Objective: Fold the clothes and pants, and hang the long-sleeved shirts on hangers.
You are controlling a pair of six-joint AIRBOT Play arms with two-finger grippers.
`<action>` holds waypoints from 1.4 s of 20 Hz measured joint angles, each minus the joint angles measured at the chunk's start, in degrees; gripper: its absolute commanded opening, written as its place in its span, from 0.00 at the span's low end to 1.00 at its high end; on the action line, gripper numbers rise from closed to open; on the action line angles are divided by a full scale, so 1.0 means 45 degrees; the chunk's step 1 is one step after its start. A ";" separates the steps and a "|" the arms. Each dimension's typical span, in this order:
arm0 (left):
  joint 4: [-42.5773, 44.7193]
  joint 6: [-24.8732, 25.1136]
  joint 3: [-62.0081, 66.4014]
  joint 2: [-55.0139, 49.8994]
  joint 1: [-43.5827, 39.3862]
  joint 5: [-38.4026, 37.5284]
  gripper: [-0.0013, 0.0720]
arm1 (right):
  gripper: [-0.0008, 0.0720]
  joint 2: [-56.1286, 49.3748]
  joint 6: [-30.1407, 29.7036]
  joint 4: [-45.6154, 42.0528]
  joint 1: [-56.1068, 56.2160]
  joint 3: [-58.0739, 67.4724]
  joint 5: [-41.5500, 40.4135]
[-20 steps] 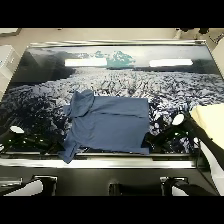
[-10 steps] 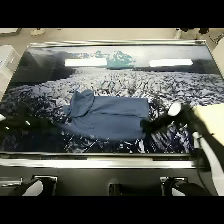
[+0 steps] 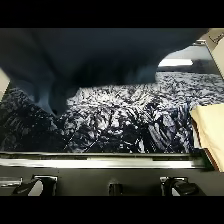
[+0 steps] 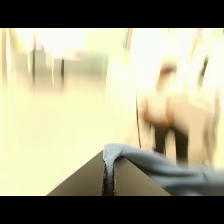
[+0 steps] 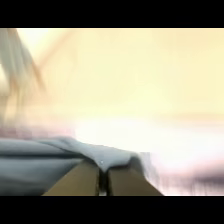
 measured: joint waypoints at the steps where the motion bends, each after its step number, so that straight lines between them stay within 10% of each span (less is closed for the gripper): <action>1: -0.0029 -0.0267 0.0534 0.0214 0.0000 0.0559 0.05 | 0.07 0.0384 0.0107 -0.0024 0.0000 0.0267 -0.0267; 11: -0.0102 -0.1069 0.0811 -0.0413 -0.0015 0.1005 0.05 | 0.07 0.0665 0.0155 -0.0578 0.0005 0.0806 0.1088; 16: -0.0068 -0.0087 -0.2244 -0.2584 -0.0661 -0.0597 0.05 | 0.07 -0.2118 -0.0049 -0.1545 0.0019 -0.1316 0.3711; 26: 0.0000 0.1141 -0.6115 -0.8888 -0.2812 -0.1812 0.05 | 0.08 -0.8539 0.2739 -0.1239 0.0015 -0.3963 0.3211; 27: 0.0000 0.1132 -0.6173 -0.9262 -0.2905 -0.2273 0.11 | 0.23 -0.8864 0.2885 -0.0826 0.0019 -0.3993 0.3245; 28: 0.0019 0.1078 -0.6207 -0.9544 -0.2953 -0.2671 0.52 | 0.63 -0.9078 0.3011 -0.0510 0.0005 -0.4007 0.3235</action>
